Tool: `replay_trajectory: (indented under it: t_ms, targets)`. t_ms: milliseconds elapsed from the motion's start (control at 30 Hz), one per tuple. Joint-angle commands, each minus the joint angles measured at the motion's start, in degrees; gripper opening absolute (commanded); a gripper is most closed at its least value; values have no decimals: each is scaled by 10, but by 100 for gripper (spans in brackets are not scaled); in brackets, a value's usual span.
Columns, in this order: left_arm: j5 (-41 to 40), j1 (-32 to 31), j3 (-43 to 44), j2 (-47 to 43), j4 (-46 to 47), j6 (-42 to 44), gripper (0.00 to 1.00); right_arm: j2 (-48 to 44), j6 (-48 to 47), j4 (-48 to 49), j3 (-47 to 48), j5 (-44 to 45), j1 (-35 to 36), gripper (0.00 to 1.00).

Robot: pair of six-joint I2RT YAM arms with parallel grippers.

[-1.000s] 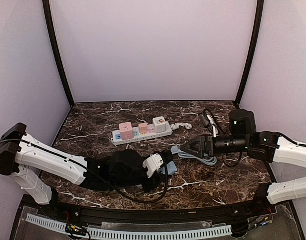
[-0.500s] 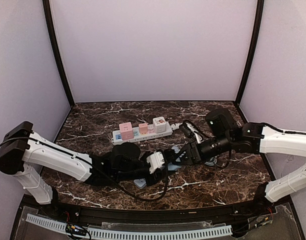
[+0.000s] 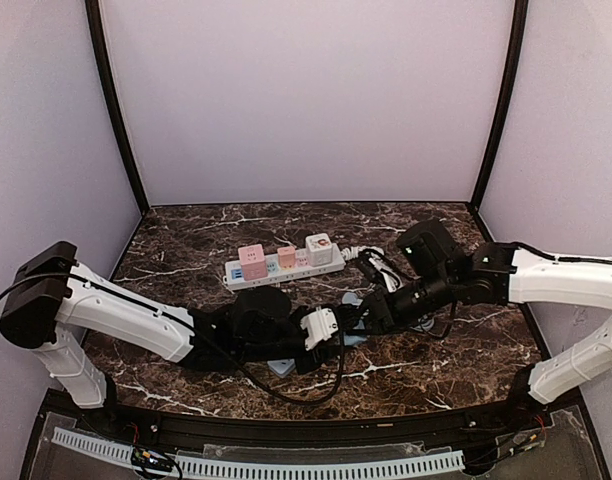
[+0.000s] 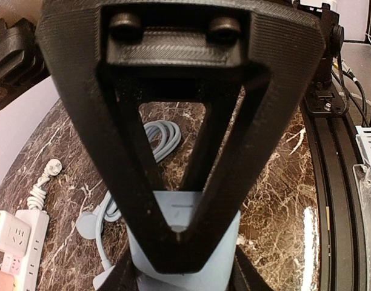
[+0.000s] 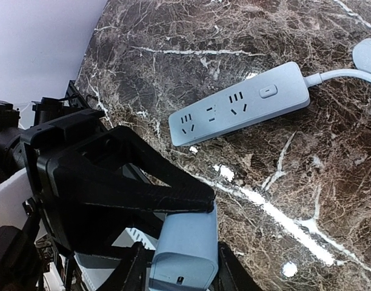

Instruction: Insert the plug

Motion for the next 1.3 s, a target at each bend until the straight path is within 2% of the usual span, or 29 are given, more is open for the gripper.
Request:
replay_trajectory:
  t_ms: [0,100,233,333,367,400,433,467,500,533,600,800,900,1067,1267]
  targets:
    - [-2,4,22,9,2,0,1,18,6,5,20,-2,19,33]
    - [-5,4,22,12,2,-1,1,25,6,4,25,-1,19,24]
    - [-17,6,25,16,1,-2,1,36,6,-1,33,-2,20,23]
    - [-23,7,26,19,3,-4,4,47,4,-4,36,-3,20,5]
    - [-26,8,26,19,4,-5,14,48,4,-5,36,-2,20,0]
    - [-26,9,23,18,5,-7,24,50,5,-6,38,0,20,0]
    - [-25,9,20,17,9,-7,49,52,6,-8,41,4,20,0]
    - [-24,9,12,12,13,-7,71,53,6,-12,44,10,20,0]
    - [-27,10,7,5,21,-9,79,53,7,-17,49,20,20,0]
    - [-30,10,-1,1,24,-14,91,54,6,-26,55,32,20,0]
    - [-35,11,-4,-10,15,-24,98,50,4,-43,64,58,20,0]
    - [-82,11,-14,-24,-23,-93,99,22,-3,-74,61,159,0,0]
    - [-131,14,2,-6,-83,-144,99,-18,-3,-78,35,209,-40,0]
    - [-187,23,30,22,-172,-218,99,-102,-8,-84,-6,236,-103,0]
    - [-154,70,38,54,-229,-288,95,-145,-2,-97,-30,239,-118,0]
